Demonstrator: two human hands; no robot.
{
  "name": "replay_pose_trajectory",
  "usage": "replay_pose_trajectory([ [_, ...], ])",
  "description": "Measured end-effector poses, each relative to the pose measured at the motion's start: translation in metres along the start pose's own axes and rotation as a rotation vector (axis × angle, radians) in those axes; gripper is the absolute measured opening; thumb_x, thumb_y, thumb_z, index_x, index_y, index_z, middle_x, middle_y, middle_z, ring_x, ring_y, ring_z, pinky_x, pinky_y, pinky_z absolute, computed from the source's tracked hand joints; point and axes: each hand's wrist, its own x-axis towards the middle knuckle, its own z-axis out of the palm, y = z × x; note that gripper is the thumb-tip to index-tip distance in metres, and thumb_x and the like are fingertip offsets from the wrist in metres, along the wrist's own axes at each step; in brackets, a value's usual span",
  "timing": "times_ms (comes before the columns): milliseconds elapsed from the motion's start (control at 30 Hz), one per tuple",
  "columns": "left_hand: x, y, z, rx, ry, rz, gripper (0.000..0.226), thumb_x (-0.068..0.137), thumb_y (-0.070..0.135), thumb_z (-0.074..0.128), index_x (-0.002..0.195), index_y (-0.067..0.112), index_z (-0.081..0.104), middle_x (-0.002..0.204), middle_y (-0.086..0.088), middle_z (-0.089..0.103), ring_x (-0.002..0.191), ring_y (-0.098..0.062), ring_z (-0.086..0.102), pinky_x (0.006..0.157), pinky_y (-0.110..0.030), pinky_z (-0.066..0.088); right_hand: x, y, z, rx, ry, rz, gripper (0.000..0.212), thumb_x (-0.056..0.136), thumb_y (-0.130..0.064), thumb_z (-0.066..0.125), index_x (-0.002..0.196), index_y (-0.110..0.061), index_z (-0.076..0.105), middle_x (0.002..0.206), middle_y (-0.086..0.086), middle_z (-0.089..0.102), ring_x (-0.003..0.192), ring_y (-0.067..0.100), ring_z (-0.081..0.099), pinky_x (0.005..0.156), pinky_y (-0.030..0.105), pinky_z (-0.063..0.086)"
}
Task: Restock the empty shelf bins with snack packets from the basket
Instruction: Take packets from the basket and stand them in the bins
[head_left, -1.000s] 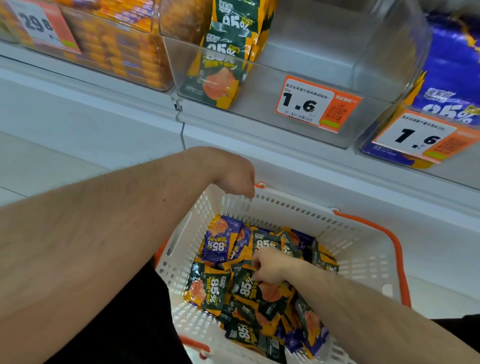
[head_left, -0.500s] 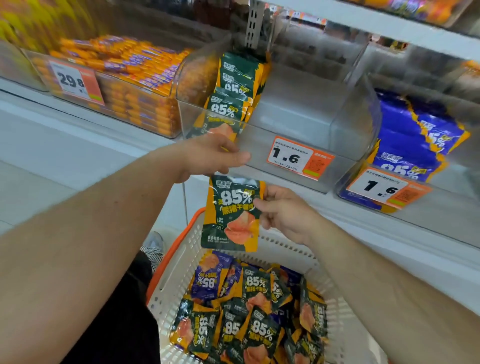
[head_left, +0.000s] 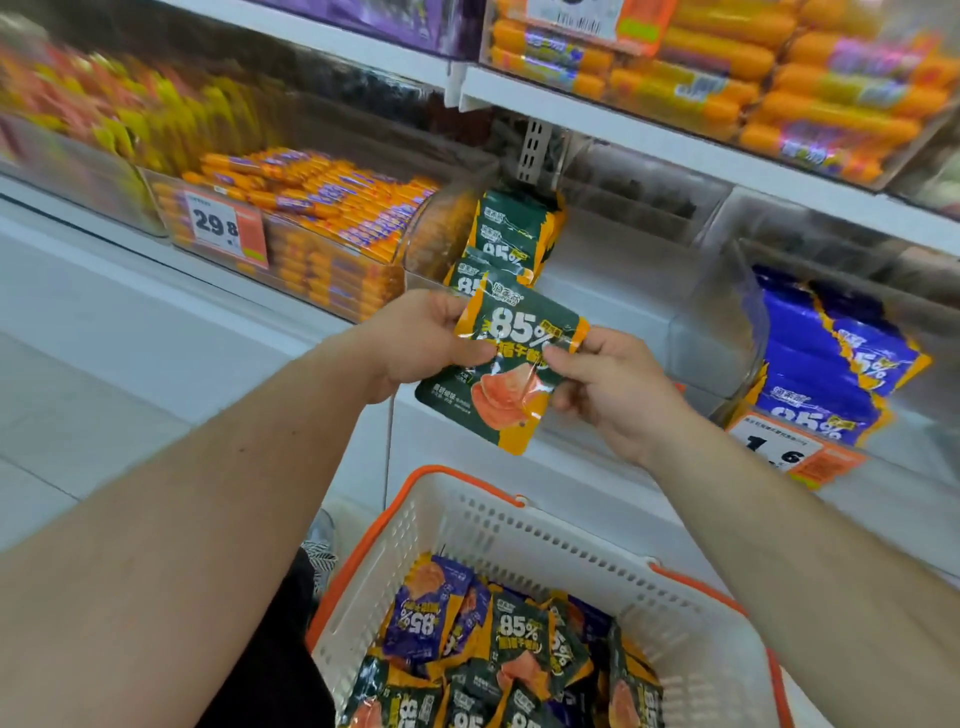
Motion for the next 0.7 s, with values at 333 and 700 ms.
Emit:
replay_pose_trajectory([
  [333, 0.000, 0.014, -0.017, -0.263, 0.531, -0.060, 0.011, 0.087, 0.011, 0.058, 0.077, 0.016, 0.059, 0.078, -0.008, 0.065, 0.067, -0.021, 0.057, 0.058, -0.027, 0.042, 0.043, -0.079, 0.011, -0.323, 0.280, -0.418, 0.036, 0.095, -0.009, 0.059, 0.065, -0.028, 0.058, 0.043, -0.016, 0.053, 0.050, 0.011, 0.062, 0.055, 0.022, 0.046],
  [700, -0.006, 0.020, -0.002, -0.109, 0.340, -0.090, 0.007, 0.090, 0.008, 0.058, 0.085, 0.012, 0.059, 0.084, -0.002, 0.065, 0.065, -0.009, 0.063, 0.037, -0.012, 0.038, 0.105, -0.058, 0.042, -0.406, 0.093, 0.094, 0.019, 0.099, -0.005, 0.053, 0.116, -0.005, 0.046, 0.100, 0.011, 0.057, 0.060, 0.020, 0.066, 0.050, 0.028, 0.039],
])
